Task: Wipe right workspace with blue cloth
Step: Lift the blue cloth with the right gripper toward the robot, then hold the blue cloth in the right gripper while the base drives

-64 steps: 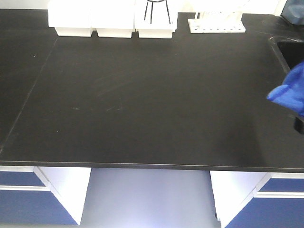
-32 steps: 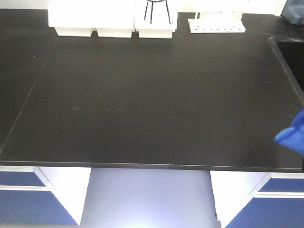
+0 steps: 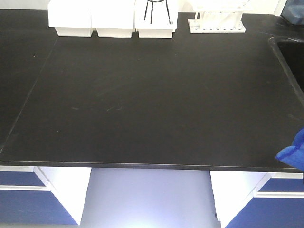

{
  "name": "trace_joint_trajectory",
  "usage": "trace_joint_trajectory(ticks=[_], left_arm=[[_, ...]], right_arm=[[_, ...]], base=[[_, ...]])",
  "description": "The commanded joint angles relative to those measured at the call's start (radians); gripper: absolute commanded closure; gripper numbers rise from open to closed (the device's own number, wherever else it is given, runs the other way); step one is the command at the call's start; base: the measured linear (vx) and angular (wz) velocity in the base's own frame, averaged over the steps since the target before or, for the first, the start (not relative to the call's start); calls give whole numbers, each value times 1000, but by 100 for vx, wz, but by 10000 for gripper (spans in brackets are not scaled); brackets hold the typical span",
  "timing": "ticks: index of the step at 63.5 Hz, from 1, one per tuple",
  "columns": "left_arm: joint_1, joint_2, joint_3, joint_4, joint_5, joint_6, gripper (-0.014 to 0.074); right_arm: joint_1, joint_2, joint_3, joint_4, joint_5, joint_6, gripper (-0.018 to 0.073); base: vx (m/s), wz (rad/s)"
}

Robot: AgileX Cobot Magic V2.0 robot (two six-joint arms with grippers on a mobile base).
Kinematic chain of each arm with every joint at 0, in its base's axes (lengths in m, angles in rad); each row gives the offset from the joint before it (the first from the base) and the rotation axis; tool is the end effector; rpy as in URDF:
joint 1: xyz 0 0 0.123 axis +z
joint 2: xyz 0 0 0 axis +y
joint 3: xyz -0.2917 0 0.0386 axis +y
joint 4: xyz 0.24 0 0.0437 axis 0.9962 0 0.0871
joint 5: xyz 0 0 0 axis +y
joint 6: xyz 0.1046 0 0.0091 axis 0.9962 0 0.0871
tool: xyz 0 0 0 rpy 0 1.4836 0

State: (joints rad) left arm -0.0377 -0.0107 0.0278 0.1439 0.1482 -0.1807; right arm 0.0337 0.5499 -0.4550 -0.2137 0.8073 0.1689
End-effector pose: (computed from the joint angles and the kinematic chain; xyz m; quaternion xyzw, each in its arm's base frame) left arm 0.0533 0.0002 0.1900 -0.0074 0.7336 -0.0181 0.6793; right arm 0.0870 -0.0132 0.2544 0.0224 0.9247 -0.0612 0.3750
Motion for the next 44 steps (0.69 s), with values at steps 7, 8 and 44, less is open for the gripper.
trace_joint_trajectory(ticks=[7, 8, 44], left_arm=[[-5, -16, 30, 1, -80, -8, 602], [-5, -16, 30, 1, -80, -8, 602], [-5, -16, 30, 1, -80, -8, 602]], right_arm=[[-3, 1, -29, -16, -56, -8, 564], [-3, 1, -29, -16, -56, -8, 564], [-3, 1, -29, -15, -56, -8, 564]], base=[[0, 0], [-1, -1], [-11, 1]])
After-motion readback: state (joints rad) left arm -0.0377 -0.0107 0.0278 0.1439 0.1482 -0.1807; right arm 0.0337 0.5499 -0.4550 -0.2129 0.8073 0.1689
